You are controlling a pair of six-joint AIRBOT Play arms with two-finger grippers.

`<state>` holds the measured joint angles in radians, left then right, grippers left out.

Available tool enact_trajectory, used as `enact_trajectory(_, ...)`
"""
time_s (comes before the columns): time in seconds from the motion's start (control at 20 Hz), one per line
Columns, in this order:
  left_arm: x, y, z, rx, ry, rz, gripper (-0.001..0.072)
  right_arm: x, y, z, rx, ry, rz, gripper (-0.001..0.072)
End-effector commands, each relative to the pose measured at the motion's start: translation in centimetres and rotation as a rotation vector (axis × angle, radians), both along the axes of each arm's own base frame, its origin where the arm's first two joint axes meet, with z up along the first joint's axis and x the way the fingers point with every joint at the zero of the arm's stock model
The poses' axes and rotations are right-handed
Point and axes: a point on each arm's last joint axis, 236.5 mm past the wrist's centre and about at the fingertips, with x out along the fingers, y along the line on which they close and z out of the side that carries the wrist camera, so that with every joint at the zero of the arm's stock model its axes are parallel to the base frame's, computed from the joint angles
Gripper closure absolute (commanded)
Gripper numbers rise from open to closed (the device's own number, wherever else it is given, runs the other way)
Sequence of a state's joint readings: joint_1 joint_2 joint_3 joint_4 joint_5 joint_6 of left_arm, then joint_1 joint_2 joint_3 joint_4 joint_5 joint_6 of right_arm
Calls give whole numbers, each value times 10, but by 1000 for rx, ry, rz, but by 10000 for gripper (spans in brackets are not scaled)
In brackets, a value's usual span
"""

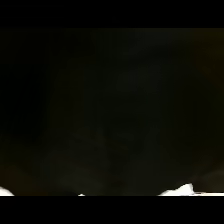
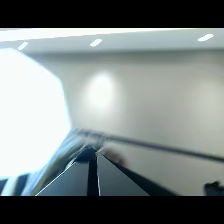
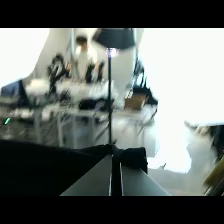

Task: Fold the clothes and pants, and hang the long-sleeved shirts on hangers.

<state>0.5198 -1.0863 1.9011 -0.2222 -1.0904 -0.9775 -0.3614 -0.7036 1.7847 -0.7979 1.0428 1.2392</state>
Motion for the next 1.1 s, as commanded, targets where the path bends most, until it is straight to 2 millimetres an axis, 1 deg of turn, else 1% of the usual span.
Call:
enact_trajectory(0.0,122,-11,-146,204,395,58,701,112,-5,-97,80,341,153,695)
enact_trajectory(0.05,154,-20,-193,224,499,39,699,151,-5,-139,88,445,172,695)
enact_trajectory(0.1,187,-23,-243,227,603,42,699,189,-6,-185,70,537,166,695)
enact_trajectory(0.15,219,-23,-290,224,692,63,699,231,-11,-234,51,617,126,695)
enact_trajectory(0.2,249,-17,-333,217,761,103,700,272,-18,-281,41,671,78,695)
enact_trajectory(0.25,280,-7,-372,193,819,154,700,307,-25,-320,60,699,43,695)
enact_trajectory(0.3,307,5,-404,138,862,206,700,342,-38,-362,101,717,-8,695)
enact_trajectory(0.35,332,17,-435,74,901,261,700,369,-51,-400,133,725,-60,695)
enact_trajectory(0.4,350,26,-460,33,929,297,700,392,-66,-438,179,729,-119,694)
enact_trajectory(0.45,366,33,-481,9,949,319,699,406,-76,-468,209,734,-161,693)
enact_trajectory(0.5,377,36,-494,8,955,327,694,417,-84,-493,229,732,-199,687)
enact_trajectory(0.55,386,37,-501,7,954,324,525,422,-89,-508,244,731,-221,541)
enact_trajectory(0.6,388,40,-500,10,951,312,242,421,-89,-517,240,753,-217,190)
enact_trajectory(0.65,382,43,-497,28,955,281,138,414,-90,-520,228,793,-197,12)
enact_trajectory(0.7,369,48,-497,86,973,236,138,402,-89,-522,231,864,-153,33)
enact_trajectory(0.75,351,57,-504,161,1012,197,151,383,-89,-526,245,957,-105,74)
enact_trajectory(0.8,327,71,-520,215,1115,164,230,356,-91,-532,277,1077,-55,74)
enact_trajectory(0.85,296,91,-546,261,1279,141,305,322,-90,-542,300,1217,9,76)
enact_trajectory(0.9,261,107,-571,317,1444,118,309,289,-88,-550,313,1343,74,82)
enact_trajectory(0.95,222,118,-592,385,1594,74,389,254,-86,-557,329,1459,128,114)
enact_trajectory(1.0,188,116,-604,445,1675,-19,581,218,-81,-563,346,1547,173,141)
enact_trajectory(1.05,164,105,-608,480,1701,-109,649,185,-74,-570,365,1606,197,142)
